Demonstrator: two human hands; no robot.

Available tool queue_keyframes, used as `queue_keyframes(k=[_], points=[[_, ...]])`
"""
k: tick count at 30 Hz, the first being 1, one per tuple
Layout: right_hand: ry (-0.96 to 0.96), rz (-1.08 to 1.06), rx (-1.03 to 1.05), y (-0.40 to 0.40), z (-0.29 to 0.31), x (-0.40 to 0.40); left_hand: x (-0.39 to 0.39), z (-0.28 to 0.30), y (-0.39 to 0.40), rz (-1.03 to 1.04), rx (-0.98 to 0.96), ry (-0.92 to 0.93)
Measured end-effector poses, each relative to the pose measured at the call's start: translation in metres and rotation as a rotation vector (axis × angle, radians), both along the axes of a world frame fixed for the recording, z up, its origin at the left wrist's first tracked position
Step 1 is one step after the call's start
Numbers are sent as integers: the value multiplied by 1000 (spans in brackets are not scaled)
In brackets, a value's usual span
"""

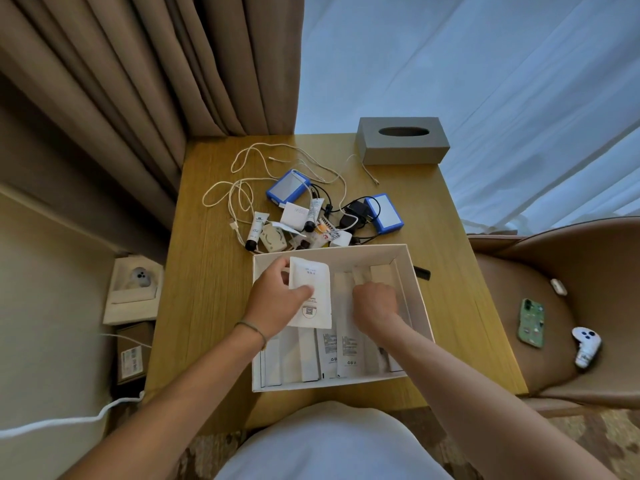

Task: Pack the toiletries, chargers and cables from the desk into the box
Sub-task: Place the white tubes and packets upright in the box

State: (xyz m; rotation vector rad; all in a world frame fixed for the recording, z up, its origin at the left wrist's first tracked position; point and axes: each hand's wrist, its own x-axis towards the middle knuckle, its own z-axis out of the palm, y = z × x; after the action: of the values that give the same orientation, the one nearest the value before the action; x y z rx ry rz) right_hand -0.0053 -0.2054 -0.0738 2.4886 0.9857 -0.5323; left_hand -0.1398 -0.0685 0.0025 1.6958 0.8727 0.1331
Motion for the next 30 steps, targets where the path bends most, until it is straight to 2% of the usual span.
queue_keyframes(k=[6, 9, 16, 20, 26, 28, 30], points=[[108, 163, -99, 1, -2, -1, -2, -7, 1, -179, 91, 104], [164, 166, -97, -3, 5, 5, 1, -14, -2, -251, 99, 177], [73, 17, 213, -18, 35, 13, 14, -40, -17, -398, 101, 270], [23, 21, 297, -26, 50, 11, 21, -59, -27, -519, 172, 333], [75, -25, 410, -31, 58, 5, 20, -82, -36, -674, 236, 427], [83, -32, 438, -32, 59, 5, 18, -86, -41, -709, 378, 454], [82, -33, 465, -33, 59, 6, 17, -89, -45, -777, 632, 467]])
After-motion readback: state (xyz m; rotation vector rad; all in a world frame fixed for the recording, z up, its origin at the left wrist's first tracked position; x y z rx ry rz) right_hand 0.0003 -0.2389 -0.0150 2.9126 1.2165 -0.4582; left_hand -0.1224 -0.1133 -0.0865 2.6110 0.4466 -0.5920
